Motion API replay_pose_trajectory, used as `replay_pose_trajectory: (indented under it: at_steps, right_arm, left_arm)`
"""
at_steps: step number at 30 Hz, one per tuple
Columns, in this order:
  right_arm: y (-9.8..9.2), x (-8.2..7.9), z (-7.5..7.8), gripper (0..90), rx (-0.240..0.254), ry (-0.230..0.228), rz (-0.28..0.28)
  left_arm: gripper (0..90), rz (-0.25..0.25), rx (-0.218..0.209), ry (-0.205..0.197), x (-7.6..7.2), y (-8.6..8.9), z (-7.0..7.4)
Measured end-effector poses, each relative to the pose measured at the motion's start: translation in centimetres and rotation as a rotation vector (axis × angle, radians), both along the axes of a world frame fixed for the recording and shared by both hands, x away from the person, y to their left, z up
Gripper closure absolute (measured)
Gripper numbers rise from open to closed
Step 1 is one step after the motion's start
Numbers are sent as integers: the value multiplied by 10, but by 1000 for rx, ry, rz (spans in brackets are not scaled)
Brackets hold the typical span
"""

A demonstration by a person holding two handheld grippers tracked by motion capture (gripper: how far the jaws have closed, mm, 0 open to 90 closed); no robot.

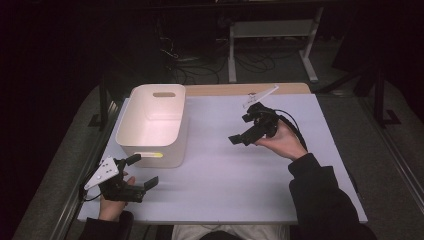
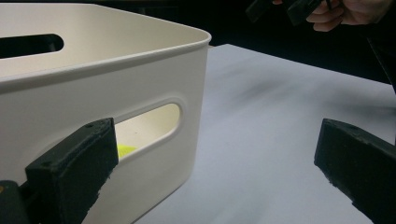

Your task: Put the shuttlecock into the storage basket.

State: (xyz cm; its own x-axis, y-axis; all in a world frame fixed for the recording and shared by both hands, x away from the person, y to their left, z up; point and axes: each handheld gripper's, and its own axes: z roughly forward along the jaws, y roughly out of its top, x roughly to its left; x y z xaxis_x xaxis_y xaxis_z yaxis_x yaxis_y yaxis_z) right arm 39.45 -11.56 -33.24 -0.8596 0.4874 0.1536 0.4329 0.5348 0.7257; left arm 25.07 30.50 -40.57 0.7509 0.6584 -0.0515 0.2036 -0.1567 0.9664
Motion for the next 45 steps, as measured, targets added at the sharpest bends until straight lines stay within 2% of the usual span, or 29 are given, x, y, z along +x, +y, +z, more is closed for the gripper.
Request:
replay_pose_trajectory:
  at_steps: [14, 22, 31, 45]
  right_arm:
    - [-19, -7, -7, 0, 5, -13, -30]
    - [-29, -11, -11, 0, 17, -12, -46]
    - [-39, -15, -19, 0, 29, 9, -60]
    - [-57, -28, -29, 0, 49, 4, -79]
  left_arm:
    - [0, -1, 1, 0, 0, 0, 0]
    - [0, 0, 0, 0, 0, 0, 0]
    - [0, -1, 0, 0, 0, 0, 0]
    - [0, -1, 1, 0, 0, 0, 0]
